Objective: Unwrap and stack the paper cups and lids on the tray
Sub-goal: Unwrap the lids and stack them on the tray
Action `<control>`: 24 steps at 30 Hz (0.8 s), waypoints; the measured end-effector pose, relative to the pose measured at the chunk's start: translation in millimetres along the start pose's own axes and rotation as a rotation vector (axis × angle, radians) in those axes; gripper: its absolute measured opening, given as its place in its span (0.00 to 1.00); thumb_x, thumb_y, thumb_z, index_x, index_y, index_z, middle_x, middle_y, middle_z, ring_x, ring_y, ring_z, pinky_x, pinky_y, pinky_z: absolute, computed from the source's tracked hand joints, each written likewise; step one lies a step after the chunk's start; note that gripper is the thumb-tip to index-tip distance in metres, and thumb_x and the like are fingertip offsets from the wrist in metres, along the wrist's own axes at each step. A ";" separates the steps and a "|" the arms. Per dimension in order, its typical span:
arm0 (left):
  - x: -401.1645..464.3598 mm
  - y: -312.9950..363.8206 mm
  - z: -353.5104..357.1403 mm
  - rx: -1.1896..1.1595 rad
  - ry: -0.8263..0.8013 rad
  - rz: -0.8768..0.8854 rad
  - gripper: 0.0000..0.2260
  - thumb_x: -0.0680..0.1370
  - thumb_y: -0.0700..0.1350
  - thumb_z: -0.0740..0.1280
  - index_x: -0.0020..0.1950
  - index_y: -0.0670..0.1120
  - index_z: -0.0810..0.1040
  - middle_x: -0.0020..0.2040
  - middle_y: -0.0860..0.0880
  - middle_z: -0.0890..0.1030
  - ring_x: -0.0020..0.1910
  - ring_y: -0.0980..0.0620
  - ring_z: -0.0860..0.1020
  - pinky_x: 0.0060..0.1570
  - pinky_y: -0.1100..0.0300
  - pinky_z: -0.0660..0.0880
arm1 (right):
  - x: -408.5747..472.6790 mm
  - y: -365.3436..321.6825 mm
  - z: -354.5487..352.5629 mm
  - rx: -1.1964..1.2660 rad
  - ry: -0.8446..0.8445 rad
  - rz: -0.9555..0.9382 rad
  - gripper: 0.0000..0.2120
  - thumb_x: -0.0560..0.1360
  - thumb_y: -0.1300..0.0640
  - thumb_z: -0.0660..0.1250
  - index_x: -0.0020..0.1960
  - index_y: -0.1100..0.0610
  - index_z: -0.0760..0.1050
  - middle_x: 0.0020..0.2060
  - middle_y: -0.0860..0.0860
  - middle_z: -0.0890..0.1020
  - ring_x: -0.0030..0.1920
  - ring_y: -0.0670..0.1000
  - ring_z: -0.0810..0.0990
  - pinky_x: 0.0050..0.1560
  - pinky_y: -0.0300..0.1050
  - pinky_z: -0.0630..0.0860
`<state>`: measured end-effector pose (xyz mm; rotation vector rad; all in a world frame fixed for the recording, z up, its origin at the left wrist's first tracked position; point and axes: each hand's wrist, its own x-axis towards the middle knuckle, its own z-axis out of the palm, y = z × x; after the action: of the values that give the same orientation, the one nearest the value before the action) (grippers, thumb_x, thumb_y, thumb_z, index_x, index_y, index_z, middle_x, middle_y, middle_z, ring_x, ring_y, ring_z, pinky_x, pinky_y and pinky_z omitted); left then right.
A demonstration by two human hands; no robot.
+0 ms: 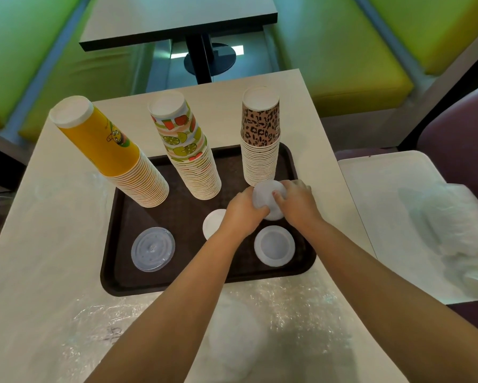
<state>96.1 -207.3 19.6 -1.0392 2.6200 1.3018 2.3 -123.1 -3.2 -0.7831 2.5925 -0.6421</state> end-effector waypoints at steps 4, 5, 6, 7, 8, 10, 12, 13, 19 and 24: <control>0.7 -1.1 3.3 0.015 -0.035 -0.025 0.19 0.76 0.39 0.64 0.67 0.40 0.70 0.59 0.41 0.78 0.58 0.44 0.75 0.57 0.51 0.74 | 0.2 2.1 5.0 -0.021 -0.022 -0.011 0.19 0.80 0.54 0.59 0.69 0.59 0.67 0.64 0.59 0.72 0.63 0.56 0.70 0.60 0.44 0.69; 1.3 -1.5 4.6 0.016 -0.037 -0.032 0.19 0.76 0.39 0.64 0.67 0.40 0.70 0.60 0.41 0.77 0.59 0.44 0.74 0.58 0.50 0.73 | 0.1 2.7 5.8 -0.017 -0.016 -0.017 0.19 0.80 0.54 0.59 0.69 0.59 0.66 0.64 0.59 0.72 0.63 0.56 0.71 0.59 0.44 0.69; 2.0 -1.5 5.9 0.018 -0.035 -0.042 0.19 0.77 0.39 0.63 0.67 0.40 0.70 0.60 0.41 0.77 0.60 0.44 0.74 0.59 0.51 0.73 | 0.0 3.0 6.3 -0.018 -0.010 -0.024 0.19 0.80 0.55 0.59 0.70 0.59 0.66 0.64 0.58 0.72 0.62 0.55 0.72 0.59 0.44 0.70; 2.5 -1.9 7.1 0.019 -0.031 -0.051 0.20 0.77 0.40 0.63 0.68 0.40 0.69 0.61 0.41 0.76 0.61 0.44 0.74 0.60 0.51 0.73 | -0.2 3.4 6.3 -0.019 -0.003 -0.031 0.19 0.80 0.55 0.60 0.69 0.60 0.66 0.63 0.58 0.73 0.61 0.55 0.73 0.58 0.43 0.71; 2.8 -1.9 8.3 0.022 -0.028 -0.061 0.21 0.77 0.40 0.63 0.70 0.40 0.67 0.63 0.41 0.75 0.62 0.44 0.73 0.61 0.51 0.72 | -0.1 4.0 6.2 -0.019 0.003 -0.035 0.19 0.80 0.55 0.60 0.69 0.60 0.67 0.62 0.58 0.73 0.61 0.55 0.74 0.58 0.43 0.71; 2.8 -2.6 9.6 0.023 -0.022 -0.086 0.25 0.78 0.41 0.62 0.74 0.40 0.61 0.69 0.41 0.71 0.66 0.44 0.70 0.64 0.52 0.69 | 0.5 5.2 5.8 -0.017 0.014 -0.036 0.19 0.80 0.55 0.61 0.69 0.60 0.68 0.62 0.58 0.74 0.60 0.55 0.75 0.57 0.42 0.71; 2.7 -4.0 10.2 0.023 -0.020 -0.093 0.26 0.79 0.41 0.61 0.75 0.41 0.58 0.71 0.41 0.68 0.68 0.45 0.68 0.66 0.53 0.68 | 0.5 6.0 6.1 -0.009 0.018 -0.030 0.20 0.80 0.55 0.61 0.69 0.60 0.67 0.62 0.57 0.74 0.60 0.54 0.75 0.57 0.42 0.71; 2.4 -4.7 10.4 0.026 -0.021 -0.091 0.26 0.79 0.41 0.61 0.76 0.41 0.58 0.71 0.41 0.68 0.68 0.45 0.68 0.66 0.53 0.68 | 0.3 6.2 6.4 -0.001 0.021 -0.027 0.20 0.79 0.55 0.61 0.69 0.60 0.67 0.62 0.57 0.74 0.60 0.54 0.75 0.58 0.42 0.71; -16.3 -9.0 -1.9 0.017 0.075 0.010 0.25 0.79 0.43 0.63 0.75 0.43 0.59 0.70 0.43 0.69 0.66 0.47 0.70 0.61 0.58 0.68 | -18.3 5.0 -0.4 0.101 0.121 -0.060 0.23 0.79 0.54 0.63 0.71 0.58 0.65 0.66 0.56 0.71 0.65 0.53 0.72 0.62 0.42 0.70; -57.7 -17.6 -33.0 -0.022 0.195 0.090 0.21 0.79 0.44 0.64 0.71 0.47 0.66 0.68 0.49 0.72 0.66 0.52 0.71 0.60 0.62 0.67 | -59.3 -11.5 -10.8 0.219 0.189 -0.181 0.17 0.77 0.56 0.65 0.66 0.54 0.71 0.65 0.52 0.73 0.63 0.50 0.73 0.57 0.32 0.66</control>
<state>159.3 -206.8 46.8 -1.1175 2.8316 1.3112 48.8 -93.3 23.7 -0.9301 2.5739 -1.0818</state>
